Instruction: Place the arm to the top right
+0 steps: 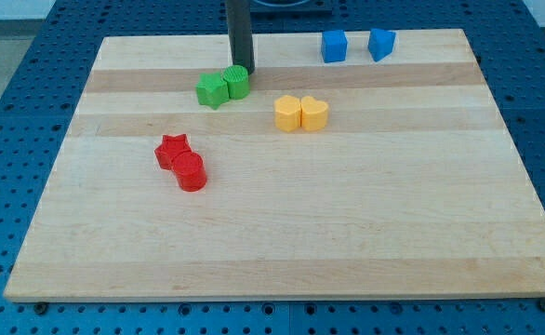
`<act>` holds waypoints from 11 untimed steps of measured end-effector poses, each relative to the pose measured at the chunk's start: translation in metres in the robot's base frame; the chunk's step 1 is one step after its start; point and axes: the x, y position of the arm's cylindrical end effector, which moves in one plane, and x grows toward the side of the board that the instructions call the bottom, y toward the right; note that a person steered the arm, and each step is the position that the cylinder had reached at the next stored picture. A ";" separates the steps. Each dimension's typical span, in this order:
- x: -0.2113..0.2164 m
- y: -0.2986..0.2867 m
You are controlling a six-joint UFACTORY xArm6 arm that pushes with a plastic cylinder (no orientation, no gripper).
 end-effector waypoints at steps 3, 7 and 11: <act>0.001 0.022; -0.002 0.282; -0.069 0.229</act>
